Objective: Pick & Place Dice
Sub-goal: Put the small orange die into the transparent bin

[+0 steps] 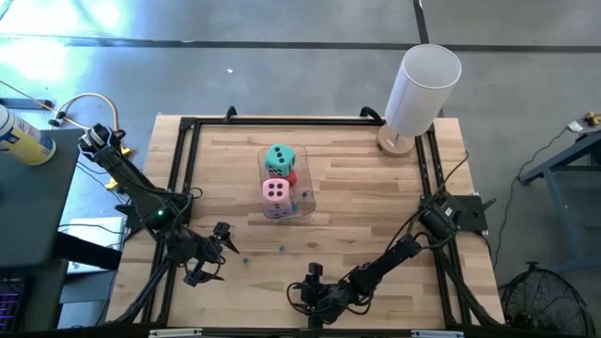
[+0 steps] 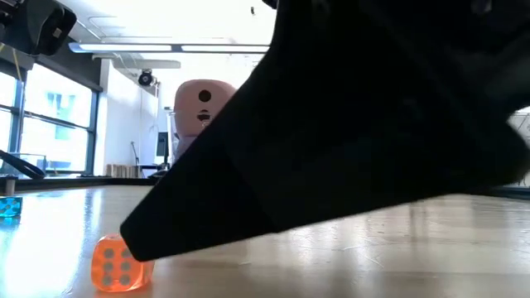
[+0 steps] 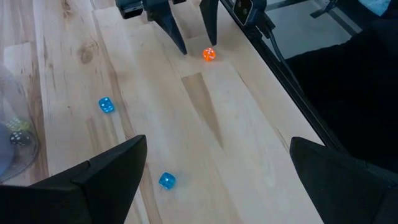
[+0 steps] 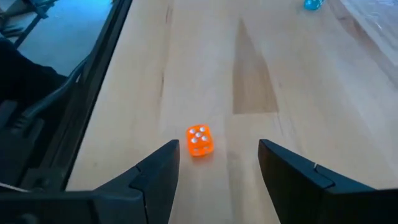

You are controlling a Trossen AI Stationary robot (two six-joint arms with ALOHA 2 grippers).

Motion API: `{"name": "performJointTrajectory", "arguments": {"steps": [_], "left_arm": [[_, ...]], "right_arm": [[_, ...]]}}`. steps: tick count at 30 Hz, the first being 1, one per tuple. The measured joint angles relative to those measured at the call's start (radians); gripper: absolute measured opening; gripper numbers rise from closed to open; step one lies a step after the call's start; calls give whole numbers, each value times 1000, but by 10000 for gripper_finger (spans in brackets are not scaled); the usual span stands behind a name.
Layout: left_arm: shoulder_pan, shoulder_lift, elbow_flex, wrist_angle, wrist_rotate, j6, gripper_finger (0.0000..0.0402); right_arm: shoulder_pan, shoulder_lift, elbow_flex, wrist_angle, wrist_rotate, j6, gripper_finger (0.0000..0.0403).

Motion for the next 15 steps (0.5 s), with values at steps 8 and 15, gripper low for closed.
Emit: {"name": "performJointTrajectory", "arguments": {"steps": [8, 15], "left_arm": [[0, 0, 0, 0, 0, 0, 386], [0, 0, 0, 1, 0, 0, 386]], "right_arm": [[-6, 3, 0, 2, -40, 11, 210], [-17, 44, 3, 51, -43, 7, 210]]}}
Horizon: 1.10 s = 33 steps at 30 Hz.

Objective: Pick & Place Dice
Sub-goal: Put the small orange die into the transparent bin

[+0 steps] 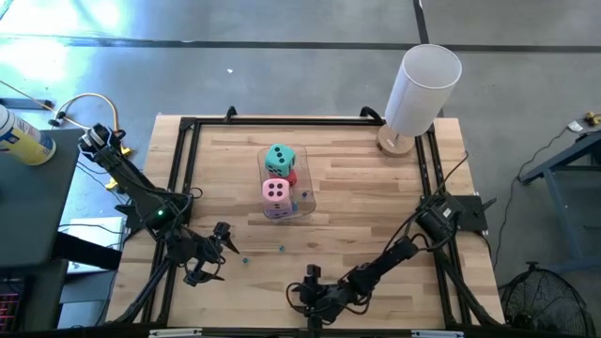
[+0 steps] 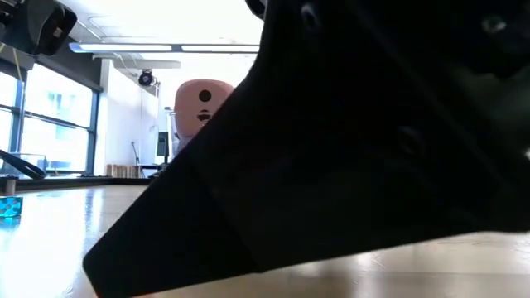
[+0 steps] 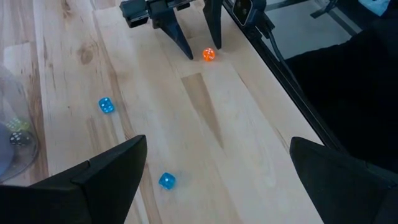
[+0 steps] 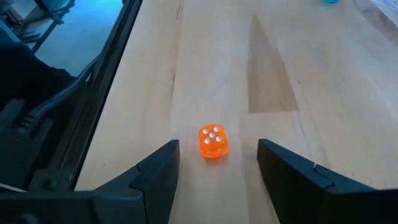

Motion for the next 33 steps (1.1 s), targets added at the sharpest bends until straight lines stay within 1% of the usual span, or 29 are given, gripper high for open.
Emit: {"name": "performJointTrajectory", "arguments": {"steps": [11, 16, 21, 24, 28, 33], "left_arm": [[0, 0, 0, 3, 0, 0, 386], [0, 0, 0, 3, 0, 0, 386], [0, 0, 0, 3, 0, 1, 386], [0, 0, 0, 3, 0, 11, 386], [0, 0, 0, 3, 0, 10, 386], [0, 0, 0, 3, 0, 10, 386]], "right_arm": [[-15, 6, -1, 21, -15, -30, 210], [-28, 8, -1, 24, -44, -31, 210], [-34, 9, -1, 22, -57, -78, 210], [-38, 9, -1, 21, -62, -80, 209], [-39, 9, -1, 19, -62, -81, 196], [-39, 9, -2, 17, -65, -81, 163]]}}
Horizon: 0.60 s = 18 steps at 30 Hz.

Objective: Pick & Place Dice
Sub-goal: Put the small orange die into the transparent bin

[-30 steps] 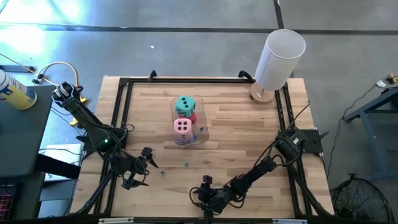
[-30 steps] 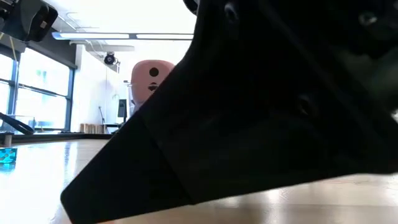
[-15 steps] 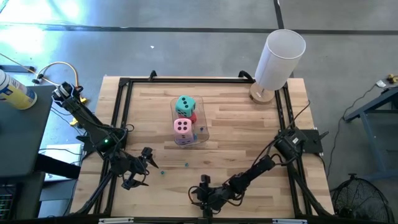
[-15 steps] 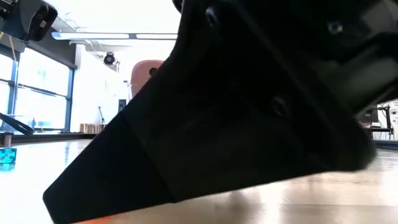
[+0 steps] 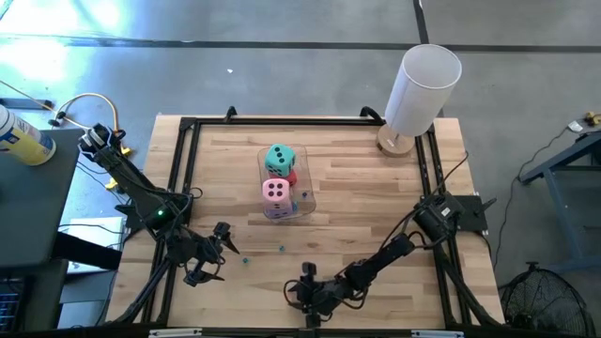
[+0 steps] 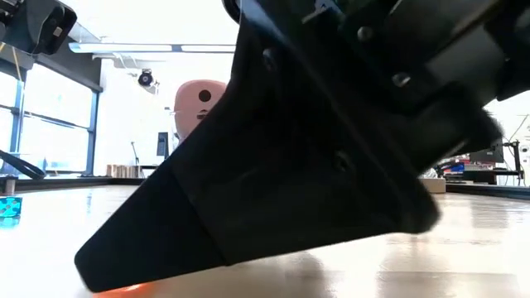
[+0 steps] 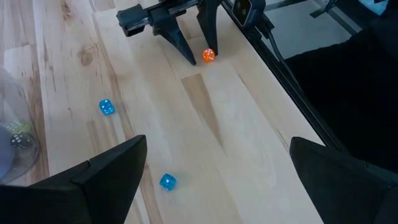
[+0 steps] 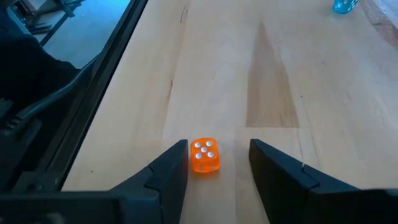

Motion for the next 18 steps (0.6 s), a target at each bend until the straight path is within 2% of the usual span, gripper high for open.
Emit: {"name": "performJointTrajectory", "arguments": {"steps": [5, 12, 18], "left_arm": [[0, 0, 0, 0, 0, -1, 386], [0, 0, 0, 0, 0, -3, 386], [6, 0, 0, 0, -3, -3, 386]], "right_arm": [[-1, 0, 0, -12, -7, 0, 119], [-1, -2, 0, -21, -11, 45, 36], [0, -44, -3, -61, 29, 76, 35]]}}
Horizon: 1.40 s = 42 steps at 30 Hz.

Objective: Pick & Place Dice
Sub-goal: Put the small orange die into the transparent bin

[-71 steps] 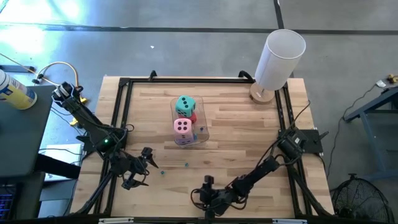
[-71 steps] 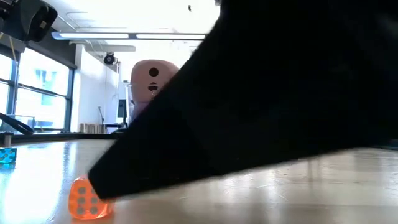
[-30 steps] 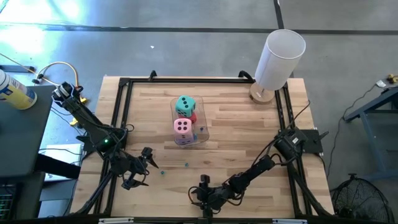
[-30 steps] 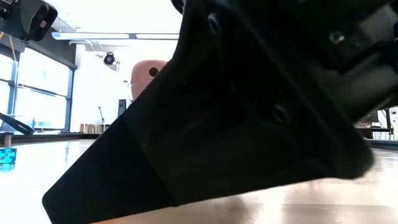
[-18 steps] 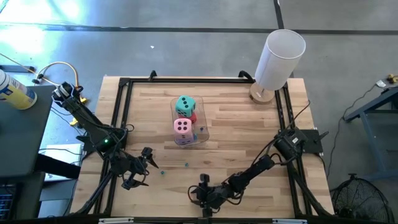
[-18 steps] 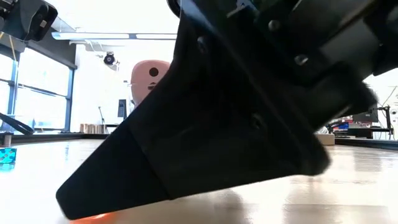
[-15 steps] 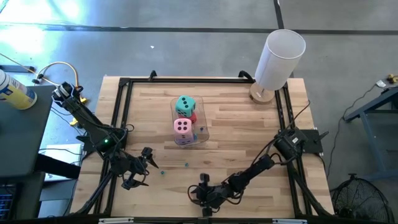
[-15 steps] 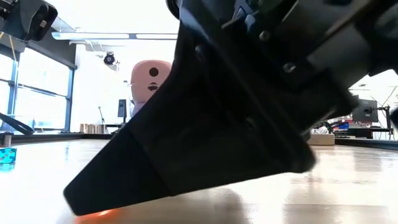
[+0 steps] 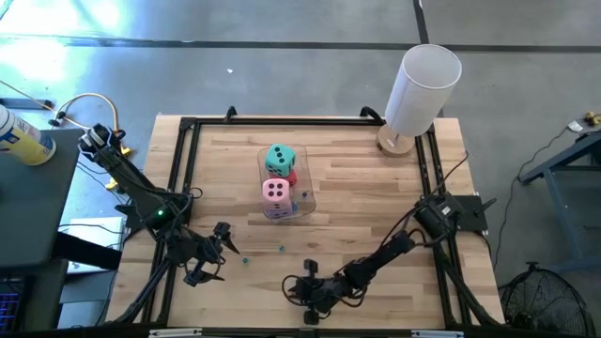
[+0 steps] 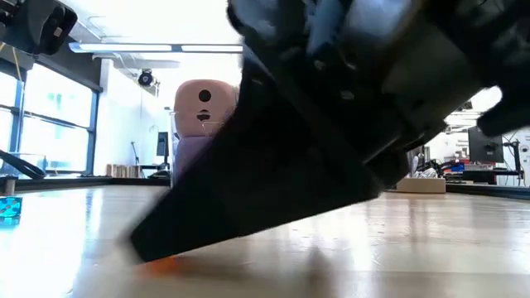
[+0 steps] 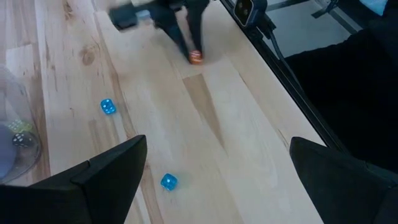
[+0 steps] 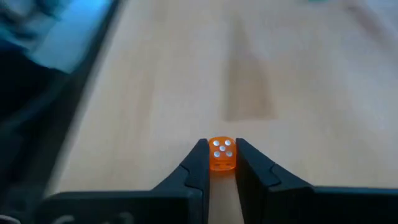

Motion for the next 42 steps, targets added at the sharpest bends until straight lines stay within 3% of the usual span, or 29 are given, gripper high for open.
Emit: {"name": "performJointTrajectory", "arguments": {"steps": [8, 14, 16, 24, 31, 36, 42], "left_arm": [[59, -7, -1, -42, -44, -23, 386], [219, -78, -1, -97, -48, -43, 386], [282, -109, -1, -109, -49, -35, 386], [478, -186, 0, -167, -49, 4, 386], [525, -169, 0, -175, -46, 5, 386], [524, -167, 0, -175, -39, -50, 386], [524, -165, 0, -174, -37, -97, 386]], "right_arm": [[8, -158, 0, -134, 269, -47, 35], [-12, -283, 2, -233, 535, -52, 35], [-28, -315, 1, -307, 580, -66, 35], [-184, -347, 1, -487, 526, -44, 39], [-307, -346, 1, -532, 466, 28, 43], [-354, -346, 1, -596, 360, 38, 76], [-390, -346, 1, -637, 335, 41, 130]]}}
